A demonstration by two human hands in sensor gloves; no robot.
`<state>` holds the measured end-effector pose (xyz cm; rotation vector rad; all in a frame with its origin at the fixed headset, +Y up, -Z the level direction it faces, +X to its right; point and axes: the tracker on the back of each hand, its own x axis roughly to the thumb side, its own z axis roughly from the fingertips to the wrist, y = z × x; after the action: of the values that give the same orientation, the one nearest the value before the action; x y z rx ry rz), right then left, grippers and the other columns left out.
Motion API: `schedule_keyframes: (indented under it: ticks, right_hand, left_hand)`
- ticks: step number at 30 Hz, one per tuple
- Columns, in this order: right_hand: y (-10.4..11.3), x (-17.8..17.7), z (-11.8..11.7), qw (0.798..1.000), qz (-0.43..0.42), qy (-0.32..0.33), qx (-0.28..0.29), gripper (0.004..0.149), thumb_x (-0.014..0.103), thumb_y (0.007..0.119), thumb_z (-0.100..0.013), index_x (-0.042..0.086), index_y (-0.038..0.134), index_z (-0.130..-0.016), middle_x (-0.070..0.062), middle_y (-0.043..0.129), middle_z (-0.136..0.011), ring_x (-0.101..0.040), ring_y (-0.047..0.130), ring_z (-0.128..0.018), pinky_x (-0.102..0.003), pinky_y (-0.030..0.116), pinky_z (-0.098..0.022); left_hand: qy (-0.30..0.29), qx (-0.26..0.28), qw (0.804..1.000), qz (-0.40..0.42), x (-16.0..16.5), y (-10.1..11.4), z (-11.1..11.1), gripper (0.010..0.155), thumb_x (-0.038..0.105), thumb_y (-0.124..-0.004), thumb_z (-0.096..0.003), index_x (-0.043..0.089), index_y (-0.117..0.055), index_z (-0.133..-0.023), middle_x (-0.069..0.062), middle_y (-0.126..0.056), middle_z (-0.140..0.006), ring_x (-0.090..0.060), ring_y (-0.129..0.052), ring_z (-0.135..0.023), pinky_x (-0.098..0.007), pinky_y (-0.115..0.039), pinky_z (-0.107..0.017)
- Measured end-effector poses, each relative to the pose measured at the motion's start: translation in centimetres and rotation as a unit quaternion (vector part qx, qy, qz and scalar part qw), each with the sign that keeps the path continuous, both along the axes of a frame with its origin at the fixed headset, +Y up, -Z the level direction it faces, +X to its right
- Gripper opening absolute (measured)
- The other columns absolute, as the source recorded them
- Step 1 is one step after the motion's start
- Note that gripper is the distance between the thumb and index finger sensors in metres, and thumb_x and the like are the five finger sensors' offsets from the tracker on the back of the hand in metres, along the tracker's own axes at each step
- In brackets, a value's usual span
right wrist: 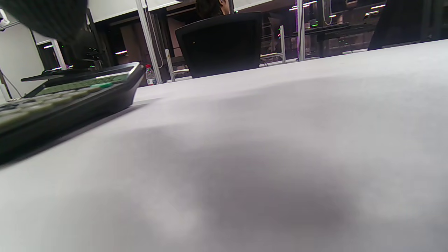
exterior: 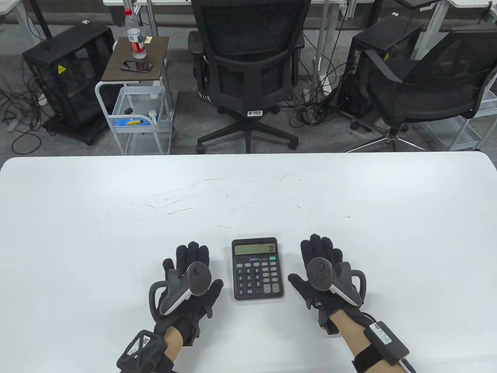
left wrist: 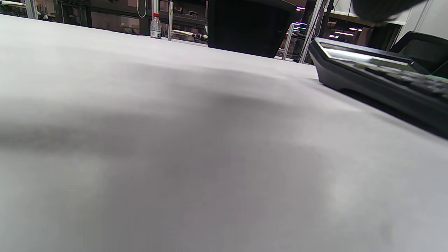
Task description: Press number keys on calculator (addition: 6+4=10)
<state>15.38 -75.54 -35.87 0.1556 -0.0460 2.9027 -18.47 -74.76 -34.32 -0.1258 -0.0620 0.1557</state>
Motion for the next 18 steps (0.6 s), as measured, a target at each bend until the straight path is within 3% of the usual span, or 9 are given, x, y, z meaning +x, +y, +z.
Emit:
schedule_keyframes:
  ticks: [18]
  right_hand:
    - [-0.04, 0.00, 0.11, 0.999, 0.015, -0.002, -0.032, 0.092, 0.070, 0.067, -0.040, 0.024, 0.025, -0.109, -0.010, 0.017, -0.119, -0.040, 0.019, -0.107, -0.057, 0.027, -0.074]
  left_hand:
    - [-0.003, 0.007, 1.000, -0.007, 0.29, 0.16, 0.04, 0.088, 0.067, -0.066, -0.0441, 0.032, -0.017, -0.108, 0.006, -0.012, -0.121, -0.027, -0.009, -0.112, -0.059, -0.013, -0.078]
